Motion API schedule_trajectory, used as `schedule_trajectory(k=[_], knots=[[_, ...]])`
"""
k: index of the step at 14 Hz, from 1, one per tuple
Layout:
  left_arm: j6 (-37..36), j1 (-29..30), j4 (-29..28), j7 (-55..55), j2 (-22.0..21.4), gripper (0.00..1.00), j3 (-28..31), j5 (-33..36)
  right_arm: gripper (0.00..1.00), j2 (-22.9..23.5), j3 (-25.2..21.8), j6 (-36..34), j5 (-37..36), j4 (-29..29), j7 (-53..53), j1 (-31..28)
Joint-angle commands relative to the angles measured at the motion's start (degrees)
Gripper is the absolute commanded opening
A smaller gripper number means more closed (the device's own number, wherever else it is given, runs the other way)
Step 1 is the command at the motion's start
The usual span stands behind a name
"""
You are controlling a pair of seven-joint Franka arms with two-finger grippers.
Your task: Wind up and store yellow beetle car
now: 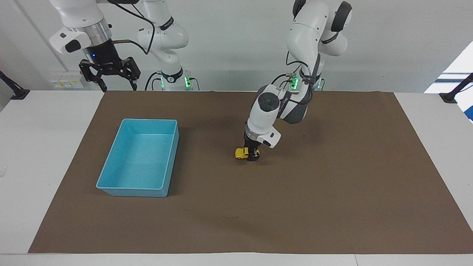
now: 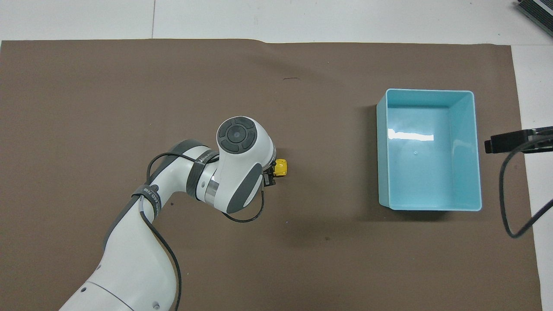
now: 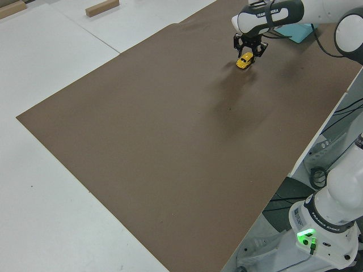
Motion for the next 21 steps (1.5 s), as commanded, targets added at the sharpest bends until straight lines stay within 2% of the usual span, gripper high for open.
schedule_trajectory(k=[1, 7, 18, 21], knots=[[0.64, -1.14, -0.98, 1.73, -0.53, 0.0, 1.03, -0.94, 1.0, -0.49, 0.06, -0.89, 0.45, 0.12, 1.05, -0.37], [0.47, -0.27, -2.64, 4.37, -0.96, 0.0, 1.12, -0.94, 1.0, -0.49, 0.06, -0.89, 0.45, 0.11, 1.06, -0.46], [-0.94, 6.85, -6.95, 11.31, -2.28, 0.0, 1.2, -0.94, 1.0, -0.49, 0.06, -0.98, 0.45, 0.11, 1.06, -0.55], [-3.22, 7.91, -7.22, 12.46, -2.55, 0.0, 1.29, -0.94, 1.0, -0.49, 0.06, -0.89, 0.45, 0.11, 1.14, -0.55]])
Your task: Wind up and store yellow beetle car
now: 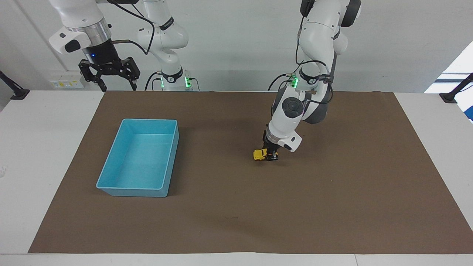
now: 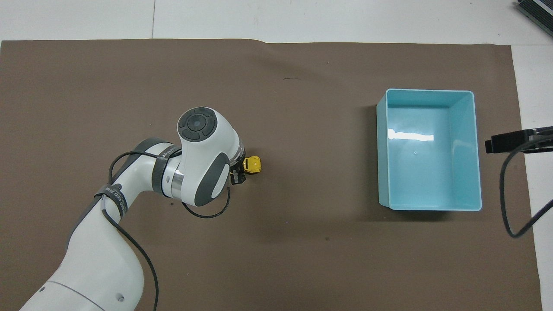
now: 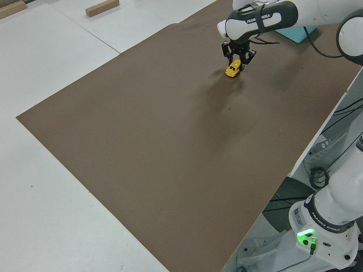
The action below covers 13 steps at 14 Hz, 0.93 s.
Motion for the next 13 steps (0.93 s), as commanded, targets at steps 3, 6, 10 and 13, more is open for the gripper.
schedule_trajectory(k=[3, 6, 10, 13], knots=[[-1.32, 2.57, -2.04, 3.63, 1.29, 0.0, 0.58, 0.03, 1.0, -0.49, 0.0, -0.98, 0.45, 0.11, 1.14, -0.48], [-2.47, 3.36, -2.04, 4.16, 0.5, 0.0, 0.58, 0.03, 1.0, -0.49, 0.0, -0.98, 0.45, 0.11, 1.14, -0.48], [-2.99, 3.36, -2.04, 4.16, -0.37, 1.0, 0.66, 0.11, 1.0, -0.49, 0.0, -0.98, 0.45, 0.11, 1.14, -0.48], [-6.24, 3.45, -1.6, 4.25, -3.45, 1.0, 0.67, 0.2, 1.0, -0.49, 0.0, -0.98, 0.45, 0.11, 1.14, -0.48]])
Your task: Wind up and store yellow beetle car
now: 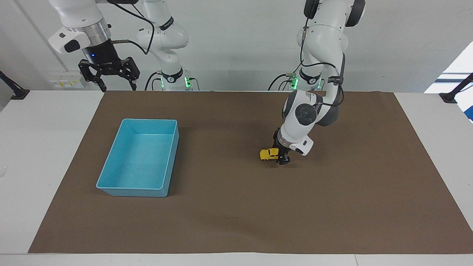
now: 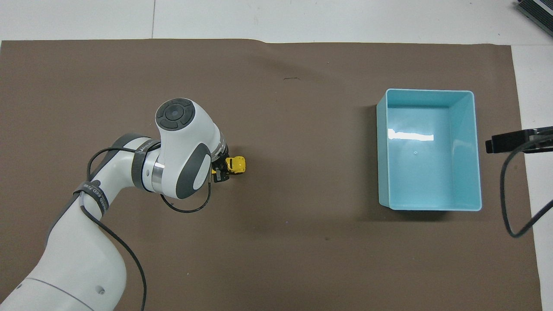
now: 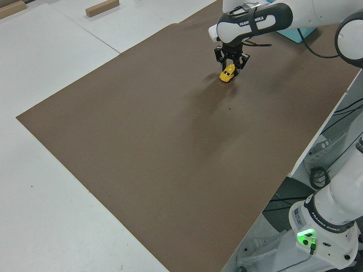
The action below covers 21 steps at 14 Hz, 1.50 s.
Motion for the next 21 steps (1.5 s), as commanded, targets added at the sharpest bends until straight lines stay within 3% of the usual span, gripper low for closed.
schedule_trajectory(k=[1, 10, 16, 21], knots=[[-3.79, 0.66, -0.68, 0.83, -3.63, 1.0, 0.11, 0.16, 1.0, -0.49, 0.04, -0.98, 0.45, 0.11, 1.14, -0.52], [-3.89, 0.75, -0.15, 4.07, -6.44, 1.0, 0.55, 0.86, 1.0, -0.49, 0.13, -0.89, 0.45, 0.11, 1.05, -0.43], [-3.8, 3.38, 1.0, 16.44, -11.1, 1.0, 0.55, 3.41, 1.0, -0.49, 0.13, -0.89, 0.45, 0.11, 1.05, -0.43], [-6.77, 8.12, 0.47, 34.98, -15.85, 1.0, 0.55, 3.41, 1.0, -0.49, 0.05, -0.89, 0.45, 0.11, 1.05, -0.43]])
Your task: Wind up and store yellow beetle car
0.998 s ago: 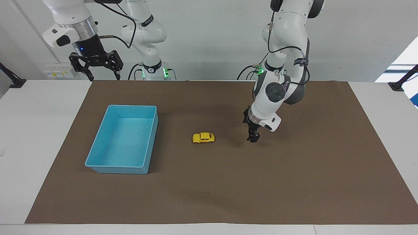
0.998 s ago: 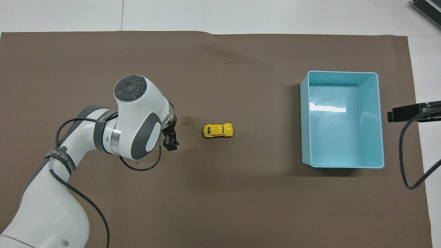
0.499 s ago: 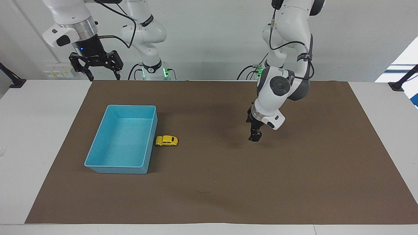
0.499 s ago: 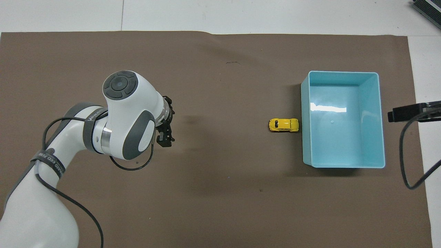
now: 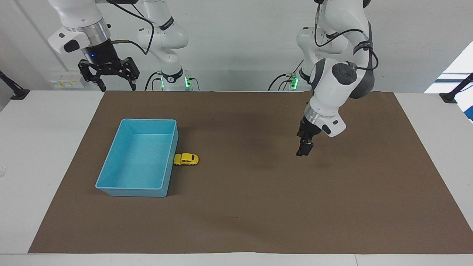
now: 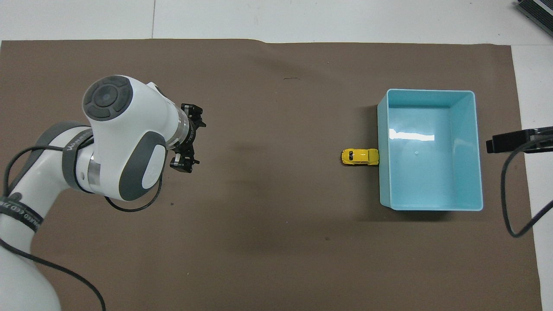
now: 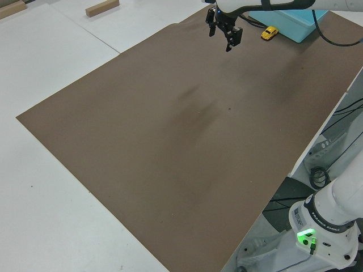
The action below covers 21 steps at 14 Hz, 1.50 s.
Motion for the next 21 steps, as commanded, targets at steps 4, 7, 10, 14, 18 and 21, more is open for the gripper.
schedule_trajectory(k=[4, 7, 10, 14, 18, 21], knots=[[-7.57, 6.63, -1.41, 24.11, -5.72, 1.0, -0.56, 0.79, 1.0, -0.84, -0.04, -1.59, 0.36, -0.06, 0.88, -0.35], [-12.41, 9.0, -1.32, 36.43, -8.01, 1.0, -0.56, 0.79, 1.0, -0.93, 0.22, -2.74, 0.63, -0.15, 0.09, -0.35], [-16.37, 11.55, -1.41, 47.07, -10.2, 1.0, -0.56, 0.79, 1.0, -1.01, 0.67, -2.56, 0.63, -0.15, -5.7, -0.08], [-21.38, 16.03, -1.33, 63.32, -13.28, 1.0, -0.56, 0.79, 1.0, -1.72, 0.67, -2.91, 0.63, -0.85, -12.98, 0.27], [-22.7, 16.83, -0.45, 80.99, -15.22, 1.0, 0.41, 2.01, 1.0, -1.98, 1.02, -2.39, 0.63, -1.47, -20.36, 0.36], [-27.7, 16.31, 4.02, 83.31, -15.22, 1.0, 0.15, 7.18, 1.0, -1.81, 1.37, -2.12, 0.46, -1.65, -29.76, 0.45]])
